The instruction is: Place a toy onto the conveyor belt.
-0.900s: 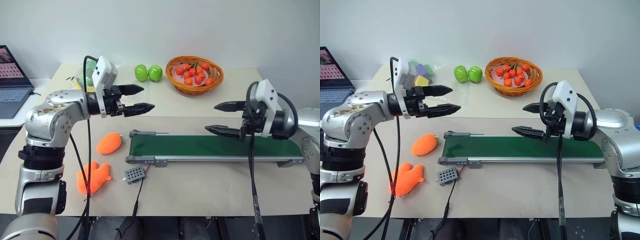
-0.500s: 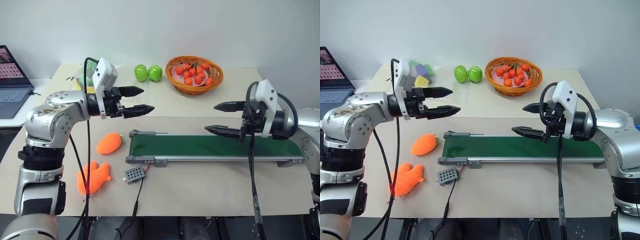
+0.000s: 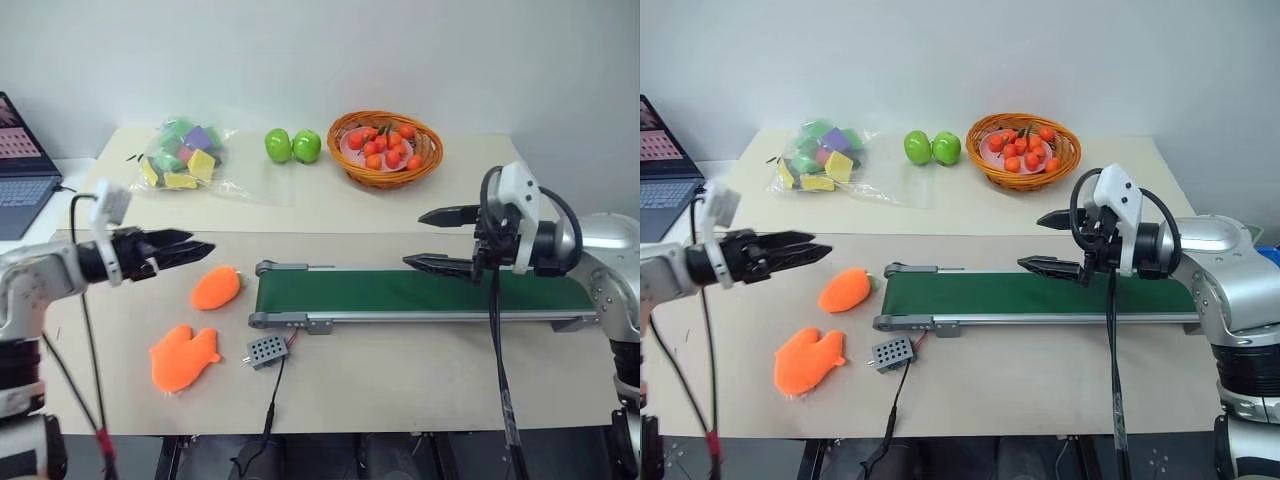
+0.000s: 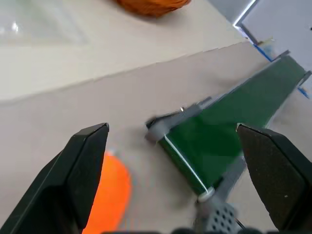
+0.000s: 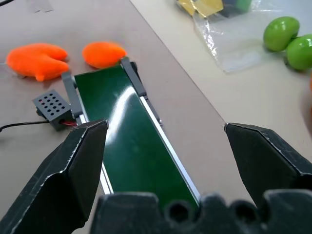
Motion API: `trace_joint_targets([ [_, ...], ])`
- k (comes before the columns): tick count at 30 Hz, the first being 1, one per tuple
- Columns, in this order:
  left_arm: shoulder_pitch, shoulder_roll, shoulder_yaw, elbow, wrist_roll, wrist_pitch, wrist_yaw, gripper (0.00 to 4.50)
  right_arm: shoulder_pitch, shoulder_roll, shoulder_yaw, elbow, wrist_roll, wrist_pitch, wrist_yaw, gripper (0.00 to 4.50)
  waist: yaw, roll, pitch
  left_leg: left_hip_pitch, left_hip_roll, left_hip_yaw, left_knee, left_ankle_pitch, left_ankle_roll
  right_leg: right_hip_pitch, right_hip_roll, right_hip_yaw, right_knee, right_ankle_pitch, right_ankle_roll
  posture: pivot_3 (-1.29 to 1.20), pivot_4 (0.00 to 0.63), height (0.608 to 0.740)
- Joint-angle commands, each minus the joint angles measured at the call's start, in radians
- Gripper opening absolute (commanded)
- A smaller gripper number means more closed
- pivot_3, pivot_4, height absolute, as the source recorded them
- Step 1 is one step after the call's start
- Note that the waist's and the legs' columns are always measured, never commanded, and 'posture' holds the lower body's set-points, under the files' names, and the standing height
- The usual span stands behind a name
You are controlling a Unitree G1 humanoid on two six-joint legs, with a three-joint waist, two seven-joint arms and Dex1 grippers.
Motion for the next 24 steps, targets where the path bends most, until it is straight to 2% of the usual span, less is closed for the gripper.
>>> trace_joint_targets([
  [1,0.134,0.072,0.071,-0.049,-0.047,0.057,-0.074,4.47,-0.035,0.006,0.0,0.002,-0.011,-0.033,0.015,4.5,0.0,0.0,0.0,0.0,0.0,0.0,-0.001,0.0,0.0,0.0,0.0,0.0,0.0,0.0,0.0,0.0,0.15,0.738],
  [6,0.247,0.081,0.165,0.062,-0.053,0.126,-0.039,4.47,-0.046,0.022,0.017,0.021,-0.024,-0.041,0.03,4.5,0.011,0.0,0.0,0.0,0.0,0.0,-0.001,0.0,-0.001,0.0,0.0,-0.001,0.0,0.0,-0.001,0.0,0.15,0.738],
  [11,0.348,0.083,0.289,0.266,-0.123,0.395,-0.034,4.47,-0.046,0.023,0.026,0.033,-0.039,-0.048,0.044,4.5,-0.004,0.001,0.0,0.002,0.0,0.001,-0.002,0.0,-0.001,-0.001,0.0,0.0,0.001,-0.001,-0.001,0.0,0.15,0.738],
  [15,0.403,0.068,0.372,0.465,-0.107,0.394,-0.041,4.47,-0.043,0.024,0.022,0.033,-0.039,-0.044,0.051,4.5,-0.003,0.001,0.0,0.002,0.0,0.001,-0.002,0.001,-0.001,-0.001,0.0,-0.001,0.001,-0.001,-0.001,0.0,0.15,0.738],
  [24,0.421,-0.04,0.401,0.504,-0.137,0.407,-0.003,4.47,-0.061,0.041,0.007,0.003,0.042,0.025,0.078,4.5,0.008,0.001,0.0,0.002,0.001,0.001,-0.003,0.001,-0.002,-0.002,-0.001,-0.001,0.001,-0.001,-0.002,0.0,0.15,0.738],
])
